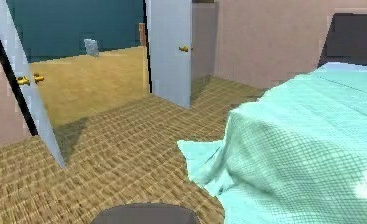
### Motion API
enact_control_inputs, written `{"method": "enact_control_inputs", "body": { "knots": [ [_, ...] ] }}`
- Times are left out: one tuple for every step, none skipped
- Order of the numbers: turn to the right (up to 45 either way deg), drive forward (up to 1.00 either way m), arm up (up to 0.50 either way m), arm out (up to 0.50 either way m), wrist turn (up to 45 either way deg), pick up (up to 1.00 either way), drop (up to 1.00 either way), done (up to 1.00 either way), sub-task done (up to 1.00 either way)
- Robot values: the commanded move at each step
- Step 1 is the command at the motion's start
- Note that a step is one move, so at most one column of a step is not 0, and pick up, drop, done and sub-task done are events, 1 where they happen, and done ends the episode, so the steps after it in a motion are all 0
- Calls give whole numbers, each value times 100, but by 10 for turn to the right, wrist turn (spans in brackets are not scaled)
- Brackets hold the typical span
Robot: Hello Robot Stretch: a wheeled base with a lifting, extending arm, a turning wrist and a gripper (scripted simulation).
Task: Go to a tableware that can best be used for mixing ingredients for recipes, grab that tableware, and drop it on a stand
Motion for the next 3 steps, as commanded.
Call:
{"method": "enact_control_inputs", "body": {
  "knots": [
    [-180,0,0,0,0,0,0,0,0],
    [0,100,0,0,0,0,0,0,0],
    [0,75,0,0,0,0,0,0,0]
  ]
}}
